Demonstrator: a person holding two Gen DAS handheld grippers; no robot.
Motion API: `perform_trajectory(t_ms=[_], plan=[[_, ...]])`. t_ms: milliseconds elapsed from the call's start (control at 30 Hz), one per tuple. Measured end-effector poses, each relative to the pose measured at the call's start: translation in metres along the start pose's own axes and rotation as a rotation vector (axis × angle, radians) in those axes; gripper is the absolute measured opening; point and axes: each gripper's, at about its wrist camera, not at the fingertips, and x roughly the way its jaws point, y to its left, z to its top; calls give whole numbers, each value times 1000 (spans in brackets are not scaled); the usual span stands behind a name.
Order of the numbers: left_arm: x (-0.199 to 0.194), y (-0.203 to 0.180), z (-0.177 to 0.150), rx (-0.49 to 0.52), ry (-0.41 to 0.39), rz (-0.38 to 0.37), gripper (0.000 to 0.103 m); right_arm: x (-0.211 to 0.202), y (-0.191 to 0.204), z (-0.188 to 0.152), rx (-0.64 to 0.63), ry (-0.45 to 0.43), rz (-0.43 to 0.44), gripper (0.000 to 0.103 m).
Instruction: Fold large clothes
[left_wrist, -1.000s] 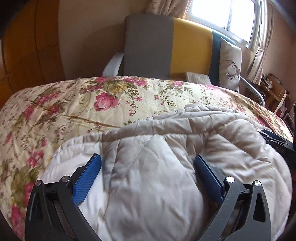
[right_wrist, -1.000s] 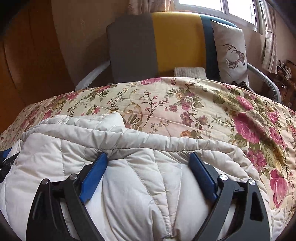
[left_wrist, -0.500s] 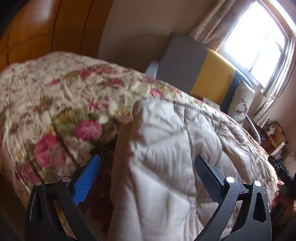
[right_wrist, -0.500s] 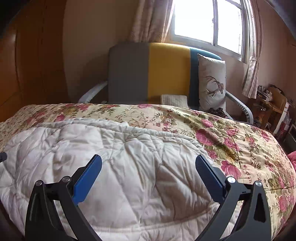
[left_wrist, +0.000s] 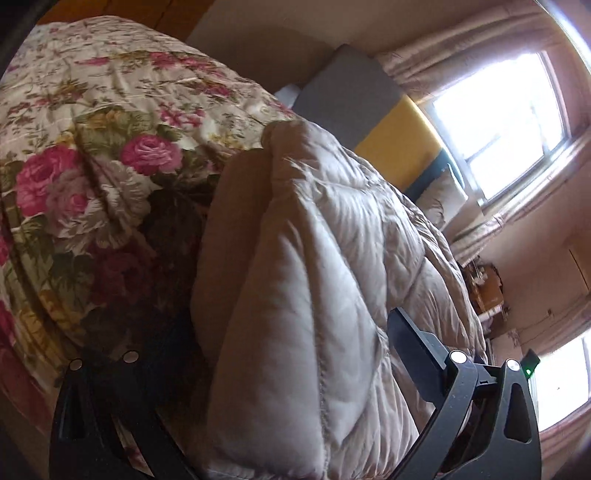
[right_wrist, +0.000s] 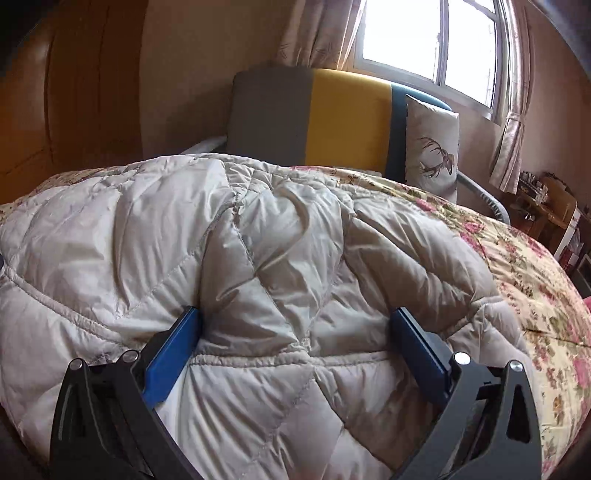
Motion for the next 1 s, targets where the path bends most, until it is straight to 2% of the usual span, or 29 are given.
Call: perform_trajectory(t_ms=[167, 333, 400, 433, 533, 600, 700, 767, 867, 1000], plan=[[0, 1, -3, -23, 0, -51, 99, 0, -1, -6, 6, -21, 2, 101], [-6, 17, 5, -174, -4, -187, 99, -1, -4, -7, 16, -28, 14, 101], [-5, 21, 9, -221, 24, -215, 99, -1, -4, -7, 15, -28, 13, 101], [-2, 21, 10, -250, 68, -224, 99, -1, -4, -7, 15, -28, 14, 101], [-4, 16, 6, -276, 147, -203, 99, -1, -5, -8, 17, -29, 16, 101], [-11, 16, -2, -289, 155, -156, 99, -1, -6, -8, 17, -29, 17, 101], [-20, 17, -9, -307, 176, -156, 99, -1, -6, -8, 17, -29, 16, 101], [-20, 20, -8, -338, 185, -197, 99, -1, -6, -8, 17, -29, 17, 101], [-11, 39, -1, -475, 162, -321, 99, -1, -6, -8, 16, -30, 14, 101], [1, 51, 13, -599, 234, -386, 99, -1, -6, -8, 16, -30, 13, 101]])
